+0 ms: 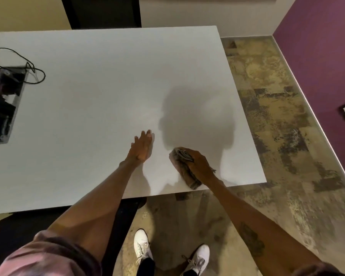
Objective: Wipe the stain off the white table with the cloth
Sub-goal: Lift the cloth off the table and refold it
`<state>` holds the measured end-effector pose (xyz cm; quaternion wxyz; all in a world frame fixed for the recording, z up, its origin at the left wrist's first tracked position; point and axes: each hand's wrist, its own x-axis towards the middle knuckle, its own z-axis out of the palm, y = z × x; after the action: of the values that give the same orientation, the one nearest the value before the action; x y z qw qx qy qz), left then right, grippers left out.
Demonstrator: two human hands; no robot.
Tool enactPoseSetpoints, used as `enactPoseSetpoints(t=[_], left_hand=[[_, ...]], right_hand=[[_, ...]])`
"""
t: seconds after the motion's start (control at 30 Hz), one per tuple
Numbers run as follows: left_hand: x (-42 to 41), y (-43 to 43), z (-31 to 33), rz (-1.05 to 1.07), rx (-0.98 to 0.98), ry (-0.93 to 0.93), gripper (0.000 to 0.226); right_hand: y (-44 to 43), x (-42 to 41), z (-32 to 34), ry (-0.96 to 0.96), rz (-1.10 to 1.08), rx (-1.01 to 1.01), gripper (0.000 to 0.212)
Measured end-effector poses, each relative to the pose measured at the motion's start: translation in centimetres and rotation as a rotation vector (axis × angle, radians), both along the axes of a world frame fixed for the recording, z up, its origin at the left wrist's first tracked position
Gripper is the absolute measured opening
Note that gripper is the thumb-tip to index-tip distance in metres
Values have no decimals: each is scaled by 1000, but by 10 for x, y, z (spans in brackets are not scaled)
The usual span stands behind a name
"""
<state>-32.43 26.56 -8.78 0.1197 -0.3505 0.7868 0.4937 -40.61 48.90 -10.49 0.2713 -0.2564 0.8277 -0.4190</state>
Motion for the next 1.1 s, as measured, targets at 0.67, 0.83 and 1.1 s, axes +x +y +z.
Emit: enactPoseSetpoints(t=[0.67, 0.83, 1.1], left_hand=[[130, -112, 128, 183, -583, 222, 28], [171, -134, 138, 195, -644, 184, 27], [244, -184, 125, 241, -588, 0, 29]], right_hand=[[-199, 66, 132, 68, -164, 96, 27], [-280, 122, 147, 45, -134, 70, 23], [-368, 203, 139, -11, -65, 82, 22]])
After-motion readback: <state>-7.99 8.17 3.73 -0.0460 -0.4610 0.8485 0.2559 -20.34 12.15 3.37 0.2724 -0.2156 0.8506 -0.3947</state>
